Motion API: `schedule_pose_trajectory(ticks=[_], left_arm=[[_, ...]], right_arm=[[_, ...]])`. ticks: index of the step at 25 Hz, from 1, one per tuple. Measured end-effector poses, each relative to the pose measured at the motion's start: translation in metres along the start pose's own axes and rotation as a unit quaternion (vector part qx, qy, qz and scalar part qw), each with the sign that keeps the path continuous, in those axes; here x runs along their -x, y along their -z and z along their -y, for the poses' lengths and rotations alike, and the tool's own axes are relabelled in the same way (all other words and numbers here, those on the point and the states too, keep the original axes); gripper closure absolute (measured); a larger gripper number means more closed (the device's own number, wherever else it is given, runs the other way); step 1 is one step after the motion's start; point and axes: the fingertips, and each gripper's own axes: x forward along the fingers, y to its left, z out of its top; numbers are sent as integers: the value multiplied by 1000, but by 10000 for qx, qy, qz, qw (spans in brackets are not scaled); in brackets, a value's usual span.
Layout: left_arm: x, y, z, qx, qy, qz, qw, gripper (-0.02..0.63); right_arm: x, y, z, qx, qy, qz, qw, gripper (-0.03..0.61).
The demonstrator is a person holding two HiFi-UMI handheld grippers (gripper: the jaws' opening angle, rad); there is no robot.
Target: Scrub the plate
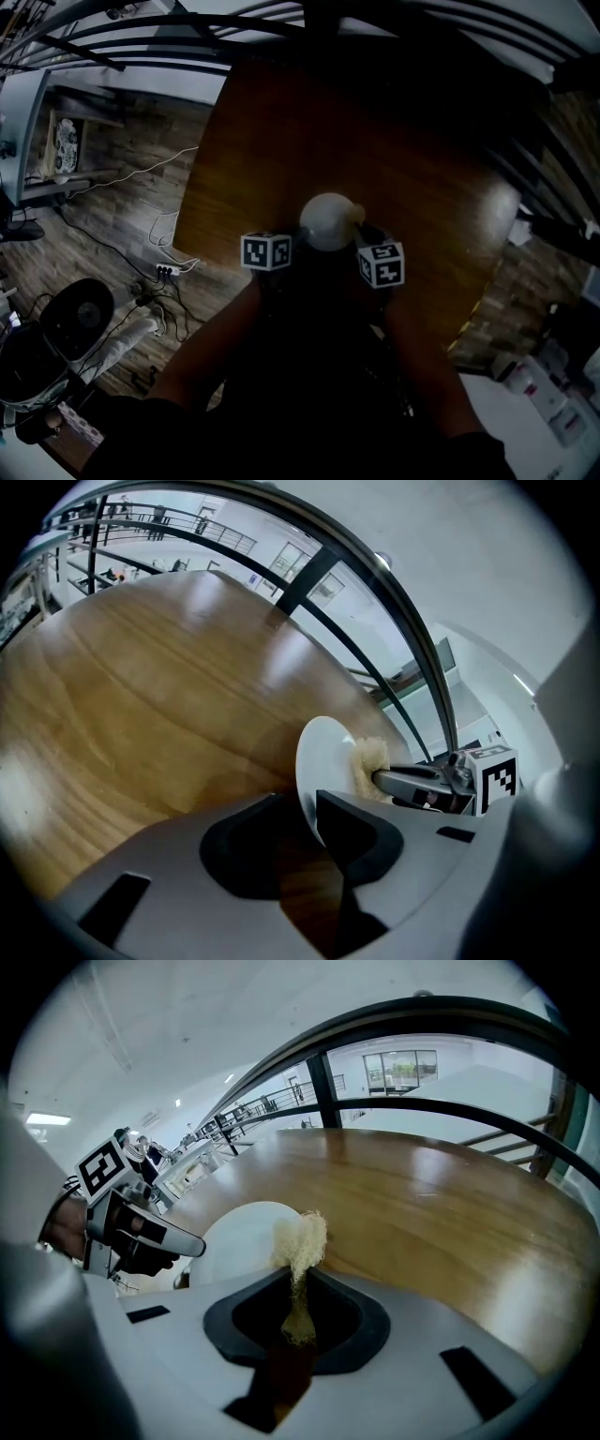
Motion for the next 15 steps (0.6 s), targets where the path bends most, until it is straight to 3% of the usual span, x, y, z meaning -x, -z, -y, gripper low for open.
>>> schedule_pose_trajectory(ticks=[7, 9, 15], left_arm=[[-4, -2, 7, 200, 269, 140, 9993, 494], [-5, -6, 10, 350, 401, 243, 9983, 535], [-3, -16, 22, 582, 756, 538, 9940, 574]], right_arm=[[-2, 0, 0, 5, -19, 25, 10000, 522], [-3, 0, -1, 7, -30, 13, 10000, 522], [-3, 4, 4, -95, -3, 13, 10000, 522]])
